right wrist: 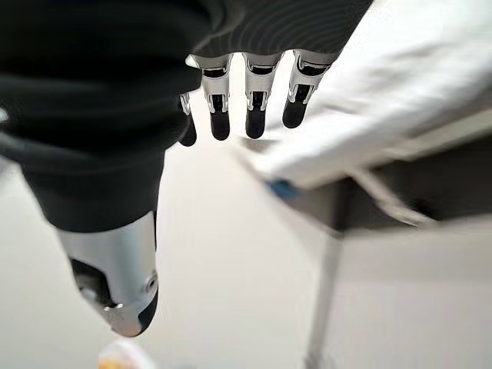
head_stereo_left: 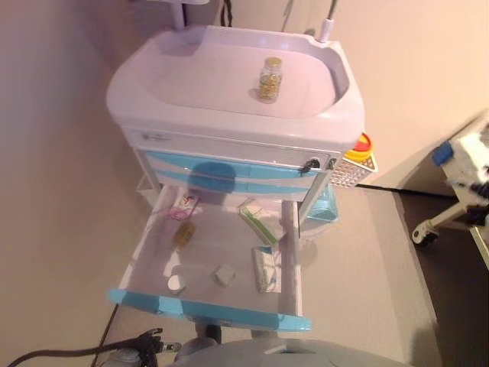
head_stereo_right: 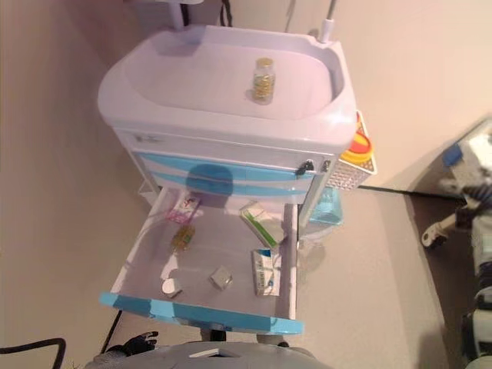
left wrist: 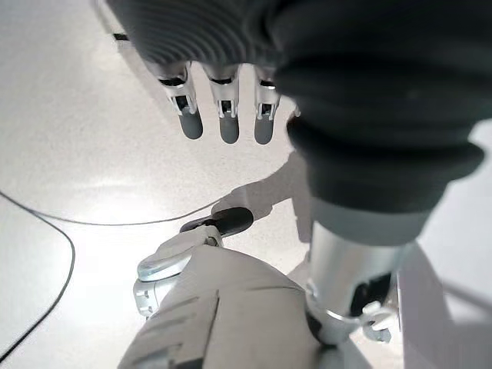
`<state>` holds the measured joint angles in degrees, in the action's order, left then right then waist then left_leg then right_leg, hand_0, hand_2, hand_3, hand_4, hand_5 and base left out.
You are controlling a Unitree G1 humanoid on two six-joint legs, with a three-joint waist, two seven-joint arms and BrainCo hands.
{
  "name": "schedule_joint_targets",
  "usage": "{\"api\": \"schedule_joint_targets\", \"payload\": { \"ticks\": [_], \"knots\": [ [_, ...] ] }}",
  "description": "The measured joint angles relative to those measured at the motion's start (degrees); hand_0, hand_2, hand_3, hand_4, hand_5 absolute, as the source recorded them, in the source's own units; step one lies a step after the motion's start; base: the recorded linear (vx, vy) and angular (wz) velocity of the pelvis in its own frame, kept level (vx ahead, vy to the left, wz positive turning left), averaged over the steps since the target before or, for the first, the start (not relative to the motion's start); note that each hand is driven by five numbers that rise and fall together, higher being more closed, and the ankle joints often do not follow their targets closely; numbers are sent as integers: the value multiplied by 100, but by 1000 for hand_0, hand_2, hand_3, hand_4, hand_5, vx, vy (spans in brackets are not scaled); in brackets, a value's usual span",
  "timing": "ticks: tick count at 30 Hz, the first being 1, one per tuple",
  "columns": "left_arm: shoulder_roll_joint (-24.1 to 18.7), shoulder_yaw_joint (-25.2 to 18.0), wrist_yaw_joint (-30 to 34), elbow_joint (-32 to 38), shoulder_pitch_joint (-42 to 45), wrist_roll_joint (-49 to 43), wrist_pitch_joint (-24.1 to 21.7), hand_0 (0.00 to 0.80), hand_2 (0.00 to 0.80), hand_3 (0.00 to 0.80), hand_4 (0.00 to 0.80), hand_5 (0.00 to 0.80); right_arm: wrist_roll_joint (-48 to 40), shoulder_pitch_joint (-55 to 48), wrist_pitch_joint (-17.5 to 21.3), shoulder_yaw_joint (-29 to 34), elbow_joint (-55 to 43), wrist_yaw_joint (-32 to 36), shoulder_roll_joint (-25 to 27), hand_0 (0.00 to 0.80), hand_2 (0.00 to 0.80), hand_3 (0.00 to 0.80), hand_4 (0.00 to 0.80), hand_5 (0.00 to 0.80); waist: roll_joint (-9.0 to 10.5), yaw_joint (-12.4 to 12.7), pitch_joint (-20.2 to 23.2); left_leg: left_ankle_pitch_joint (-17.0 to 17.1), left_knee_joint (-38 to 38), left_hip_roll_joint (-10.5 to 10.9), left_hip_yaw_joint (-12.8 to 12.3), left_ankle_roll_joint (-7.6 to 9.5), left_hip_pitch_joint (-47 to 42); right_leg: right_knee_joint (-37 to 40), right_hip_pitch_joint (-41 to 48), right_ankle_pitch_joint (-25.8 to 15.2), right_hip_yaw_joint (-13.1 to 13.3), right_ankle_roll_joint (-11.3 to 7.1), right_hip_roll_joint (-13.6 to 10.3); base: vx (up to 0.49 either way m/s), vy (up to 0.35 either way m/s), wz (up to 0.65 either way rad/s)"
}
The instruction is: Open the drawer and pick up the medicine
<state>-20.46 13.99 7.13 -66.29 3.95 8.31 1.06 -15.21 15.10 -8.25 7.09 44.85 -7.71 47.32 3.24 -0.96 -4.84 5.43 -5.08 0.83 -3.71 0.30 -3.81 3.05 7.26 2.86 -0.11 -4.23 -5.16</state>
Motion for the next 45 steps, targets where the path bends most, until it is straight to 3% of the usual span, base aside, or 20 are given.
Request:
{"api": "schedule_joint_targets", "payload": {
  "ticks": [4, 7, 15, 21, 27, 30, 37, 41, 45],
  "knots": [
    [34, 0, -2, -2, 0, 0, -5, 0, 0, 0, 0, 0, 16, -784, 382, -80, -109, -115, -1100, 0, 0, 0, 0, 0, -16, -59, -24, -40, -2, -47, -172, -15, 2, -10, -107, -4, 177, 0, 28, 4, -28, -23],
    [51, 30, 2, -2, -45, -59, -96, 0, 0, 0, 0, 0, 132, -1109, 749, -236, 391, -196, -1692, 0, 0, 0, 0, 0, -77, -73, -136, -42, 0, -73, -267, -18, 31, -8, -190, -44, 278, 9, 51, -47, -45, -16],
    [-281, 934, -17, 672, -229, -679, -592, 0, 0, 0, 0, 0, 313, -1264, 1562, -620, 985, -884, -2191, 0, 0, 0, 0, 0, -415, -127, -664, 22, 2, -98, -417, 2, 369, 4, -622, -232, 319, -21, 36, -119, -5, -14],
    [-471, 1277, -175, 1198, -348, -1054, -638, 0, 0, 0, 0, 0, 343, -1288, 1867, -825, 1273, -1324, -2628, 0, 0, 0, 0, 0, -529, -187, -955, 27, 3, -98, -466, 5, 591, -29, -908, -235, 400, -25, 39, -46, 34, -6],
    [-759, 1462, -240, 2080, -527, -1240, -558, 0, 0, 0, 0, 0, 816, -1201, 1875, -1495, 1361, -1073, -2624, 0, 0, 0, 0, 0, -693, -243, -1297, 47, 6, -104, -586, 22, 789, -248, -1279, -235, 436, -25, 51, -15, 62, -11],
    [-1253, 1569, -215, 2901, -733, -1229, -418, 0, 0, 0, 0, 0, 988, -1017, 1864, -1715, 1320, -987, -2513, 0, 0, 0, 0, 0, -786, -231, -1607, 89, 38, -96, -706, 45, 947, -547, -1658, -224, 431, -35, 55, -23, 89, -29],
    [-2488, 1654, -67, 4378, -2167, -611, 82, 0, 0, 0, 0, 0, 1087, -794, 1837, -1829, 1104, -832, -1965, 0, 0, 0, 0, 0, -1010, -273, -2221, 55, 556, 92, -609, 111, 1494, -1896, -2746, 107, 477, -105, -124, 18, 51, -14],
    [-2885, 1529, -128, 4272, -3274, -321, 131, 0, 0, 0, 0, 0, 1080, -725, 1829, -1969, 706, -822, -1889, 0, 0, 0, 0, 0, -867, -361, -2450, -141, 1221, 122, -728, 38, 2058, -2736, -3447, 329, 691, -65, -110, 1, -21, -10],
    [-2898, 1498, -365, 3539, -4126, -145, 147, 0, 0, 0, 0, 0, 1082, -643, 1815, -2170, 155, -815, -1870, 0, 0, 0, 0, 0, -666, -611, -2607, -419, 2003, -45, -738, -53, 2580, -3083, -3860, 311, 818, 52, 72, -15, -12, -25]
  ]
}}
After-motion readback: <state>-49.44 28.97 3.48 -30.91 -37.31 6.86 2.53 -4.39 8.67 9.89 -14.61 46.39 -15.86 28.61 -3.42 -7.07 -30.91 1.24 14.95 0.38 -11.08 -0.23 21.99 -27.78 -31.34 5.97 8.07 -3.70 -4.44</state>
